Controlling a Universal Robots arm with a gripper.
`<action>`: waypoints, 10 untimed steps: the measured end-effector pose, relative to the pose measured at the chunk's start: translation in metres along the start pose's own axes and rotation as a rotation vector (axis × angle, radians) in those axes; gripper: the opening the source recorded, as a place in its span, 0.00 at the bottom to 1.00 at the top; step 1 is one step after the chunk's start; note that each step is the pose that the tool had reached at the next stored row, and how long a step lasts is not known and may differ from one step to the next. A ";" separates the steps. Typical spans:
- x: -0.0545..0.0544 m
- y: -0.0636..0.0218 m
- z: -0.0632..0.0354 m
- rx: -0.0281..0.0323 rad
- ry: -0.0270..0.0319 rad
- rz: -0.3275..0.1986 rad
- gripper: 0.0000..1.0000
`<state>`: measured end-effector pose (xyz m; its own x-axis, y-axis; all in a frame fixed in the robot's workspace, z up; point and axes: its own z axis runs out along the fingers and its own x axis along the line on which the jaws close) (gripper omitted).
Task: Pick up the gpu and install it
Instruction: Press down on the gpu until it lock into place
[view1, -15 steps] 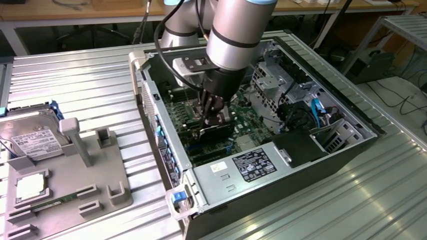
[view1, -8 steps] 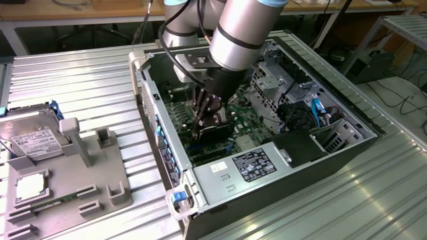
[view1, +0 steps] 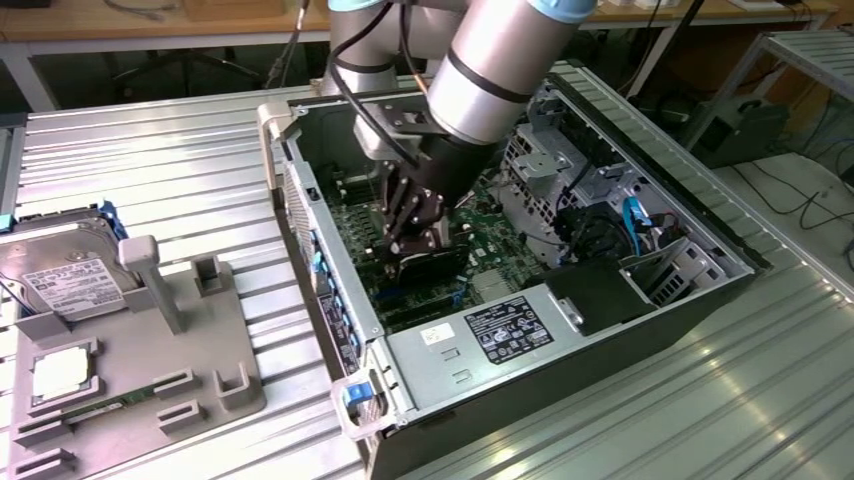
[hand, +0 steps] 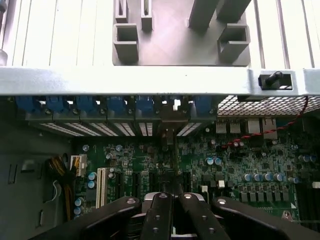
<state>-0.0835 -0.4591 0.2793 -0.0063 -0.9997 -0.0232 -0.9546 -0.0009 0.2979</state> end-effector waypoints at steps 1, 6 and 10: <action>0.000 -0.0001 0.0002 -0.0152 0.0006 0.001 0.11; 0.000 -0.0003 0.0009 -0.0926 0.0039 0.003 0.11; -0.002 -0.0005 0.0040 -0.1098 0.0080 0.005 0.11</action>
<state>-0.0842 -0.4575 0.2754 -0.0086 -0.9999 -0.0139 -0.9162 0.0023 0.4007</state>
